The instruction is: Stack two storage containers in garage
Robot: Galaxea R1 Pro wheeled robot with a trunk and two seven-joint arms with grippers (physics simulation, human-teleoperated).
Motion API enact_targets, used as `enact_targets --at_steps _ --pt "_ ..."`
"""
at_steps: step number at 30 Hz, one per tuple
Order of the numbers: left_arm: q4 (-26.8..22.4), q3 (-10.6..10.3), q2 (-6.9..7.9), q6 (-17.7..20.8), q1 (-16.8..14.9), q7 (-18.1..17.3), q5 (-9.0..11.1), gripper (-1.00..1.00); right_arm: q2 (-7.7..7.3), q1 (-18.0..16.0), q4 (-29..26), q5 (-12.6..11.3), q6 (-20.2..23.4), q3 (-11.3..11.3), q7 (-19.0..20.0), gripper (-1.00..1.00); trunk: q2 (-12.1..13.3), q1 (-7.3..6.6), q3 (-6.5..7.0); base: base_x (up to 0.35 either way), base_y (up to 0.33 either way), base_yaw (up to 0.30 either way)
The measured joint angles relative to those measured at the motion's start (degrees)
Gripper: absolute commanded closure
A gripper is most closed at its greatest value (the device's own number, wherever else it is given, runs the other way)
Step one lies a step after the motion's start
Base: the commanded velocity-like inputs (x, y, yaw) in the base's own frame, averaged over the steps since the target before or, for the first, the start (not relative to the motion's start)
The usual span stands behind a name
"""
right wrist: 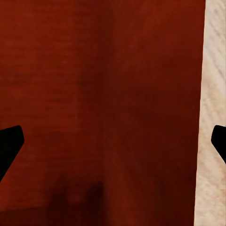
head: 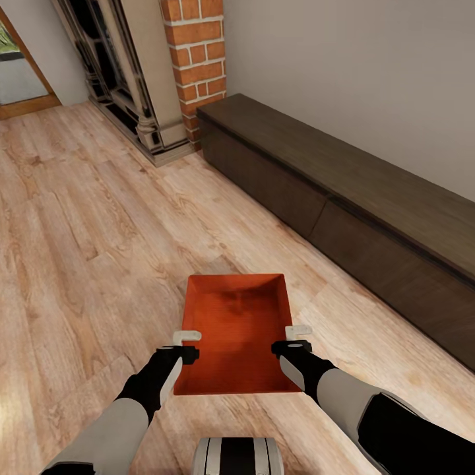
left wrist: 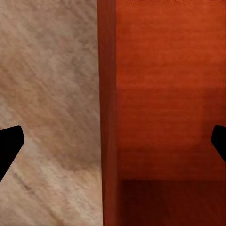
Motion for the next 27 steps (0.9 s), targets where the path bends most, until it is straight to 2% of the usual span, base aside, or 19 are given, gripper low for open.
enact_targets --at_steps 14,15,16,19,21,22,27 --pt "-0.42 -0.07 -0.17 0.08 0.00 0.40 0.00 -1.00 -0.06 0.00 0.00 0.00 0.17 -0.01 0.17 -1.00 0.00 0.00 0.00 0.000 0.000 0.000" --pt "-0.44 -0.07 -0.17 0.08 0.00 0.42 0.00 -1.00 -0.07 0.00 0.00 -0.01 0.19 -0.02 0.17 1.00 0.00 0.00 0.00 0.000 0.000 0.000" --pt "-0.46 -0.06 -0.17 0.09 0.00 0.45 0.00 1.00 -0.08 0.00 0.00 -0.01 0.19 -0.02 0.18 1.00 0.00 0.00 0.00 0.000 0.000 0.000" --pt "-0.42 -0.03 -0.21 0.14 0.01 0.45 0.05 1.00 -0.10 -0.01 0.05 0.30 0.29 -0.01 0.06 1.00 0.00 0.00 0.00 0.000 0.000 0.000" --pt "-0.43 0.11 -0.13 0.35 0.01 0.84 -1.11 1.00 -0.11 -0.02 0.09 0.74 0.50 -0.19 -0.15 1.00 0.00 -0.01 0.00 0.000 0.000 0.000" --pt "-0.51 0.09 -0.14 0.27 0.02 0.78 -0.50 1.00 -0.13 -0.02 0.13 0.99 0.52 -0.13 -0.26 1.00 0.00 -0.01 0.00 0.000 0.000 0.000" --pt "-2.30 0.33 -0.08 0.24 0.01 0.74 -0.71 1.00 -0.43 -0.03 0.08 1.27 0.35 0.03 -0.27 1.00 0.00 -0.01 0.00 0.000 0.000 0.000"
